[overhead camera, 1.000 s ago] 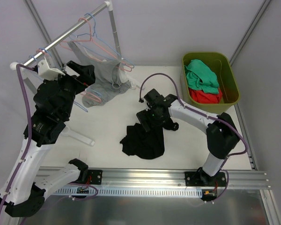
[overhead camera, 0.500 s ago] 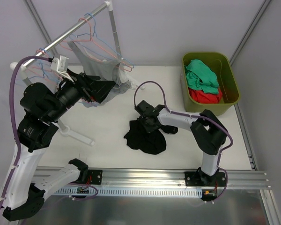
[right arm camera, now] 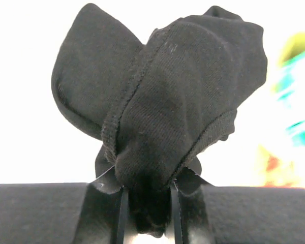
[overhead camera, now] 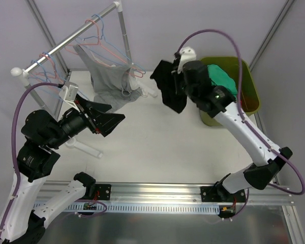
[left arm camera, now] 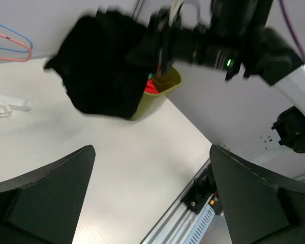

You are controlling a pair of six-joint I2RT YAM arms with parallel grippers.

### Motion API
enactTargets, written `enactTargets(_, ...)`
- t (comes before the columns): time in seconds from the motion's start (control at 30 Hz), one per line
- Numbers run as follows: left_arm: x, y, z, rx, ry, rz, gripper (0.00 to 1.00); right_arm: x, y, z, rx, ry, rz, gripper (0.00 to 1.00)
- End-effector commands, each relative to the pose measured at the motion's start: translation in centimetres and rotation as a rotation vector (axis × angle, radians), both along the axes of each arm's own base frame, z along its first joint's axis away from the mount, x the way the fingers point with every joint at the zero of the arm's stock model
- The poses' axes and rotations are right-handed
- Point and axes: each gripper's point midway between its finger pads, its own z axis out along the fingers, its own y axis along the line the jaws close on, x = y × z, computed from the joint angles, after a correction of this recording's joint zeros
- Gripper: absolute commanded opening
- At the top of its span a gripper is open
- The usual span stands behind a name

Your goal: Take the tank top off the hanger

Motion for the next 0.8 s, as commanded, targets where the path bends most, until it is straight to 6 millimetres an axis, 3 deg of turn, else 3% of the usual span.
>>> enactTargets(0.0, -1.0, -0.5, 0.1, -0.027, 0.019, -0.052, 0.99, 2.6, -6.0, 7.3, -0.056, -0.154, -0.112, 0.0)
enactTargets(0.07, -1.1, -0.4, 0.4, -0.041, 0.021, -0.052, 0.99, 4.7, -8.1, 8.1, -0.059, -0.148, -0.157, 0.0)
enactTargets(0.1, -1.2, -0.2, 0.8, -0.059, 0.028, -0.041, 0.99, 5.2, -9.0, 10.2, -0.036, -0.187, -0.176, 0.0)
enactTargets(0.13, -1.1, -0.1, 1.0, -0.072, 0.037, -0.025, 0.99, 6.2, -10.5, 10.6, -0.047, -0.191, -0.203, 0.0)
enactTargets(0.23, -0.7, 0.5, 2.3, -0.128, 0.059, 0.027, 0.99, 8.6, -12.7, 10.4, -0.046, -0.177, -0.262, 0.0)
enactTargets(0.33, 0.3, 0.4, 2.4, -0.149, 0.125, 0.06, 0.99, 11.6, -18.5, 6.0, 0.016, -0.044, -0.425, 0.0)
enactTargets(0.37, 1.3, 0.1, 2.2, -0.144, 0.163, 0.074, 0.99, 12.1, -19.4, 4.2, 0.046, 0.006, -0.453, 0.0)
enactTargets(0.4, 1.8, 0.0, 2.0, -0.137, 0.183, 0.083, 0.99, 12.9, -19.9, 0.9, 0.061, 0.101, -0.467, 0.0)
enactTargets(0.43, 2.2, -0.3, 1.3, -0.12, 0.219, 0.086, 0.99, 13.0, -21.7, -2.2, 0.059, 0.18, -0.524, 0.09)
enactTargets(0.47, 3.0, -0.6, 1.1, -0.116, 0.245, 0.093, 0.99, 13.1, -22.1, -4.3, 0.066, 0.234, -0.55, 0.16)
enactTargets(0.5, 3.3, -0.7, 1.1, -0.115, 0.252, 0.101, 0.99, 12.9, -21.6, -7.7, 0.062, 0.343, -0.534, 0.26)
enactTargets(0.53, 3.6, -0.6, 1.1, -0.112, 0.261, 0.113, 0.99, 12.4, -21.6, -9.7, 0.067, 0.416, -0.531, 0.41)
enactTargets(0.6, 4.5, -0.6, 1.6, -0.099, 0.257, 0.141, 0.99, 11.1, -21.5, -12.1, 0.049, 0.504, -0.55, 0.5)
enactTargets(0.63, 5.0, -0.1, 1.4, -0.085, 0.268, 0.177, 0.99, 10.5, -21.8, -12.0, 0.06, 0.507, -0.571, 0.7)
enactTargets(0.7, 6.3, -0.1, 1.9, -0.056, 0.27, 0.213, 0.99, 9.4, -21.9, -11.9, 0.089, 0.513, -0.613, 0.94)
enactTargets(0.77, 8.1, -0.2, 1.9, -0.008, 0.287, 0.255, 0.99, 8.4, -22.2, -8.8, 0.122, 0.443, -0.624, 1.0)
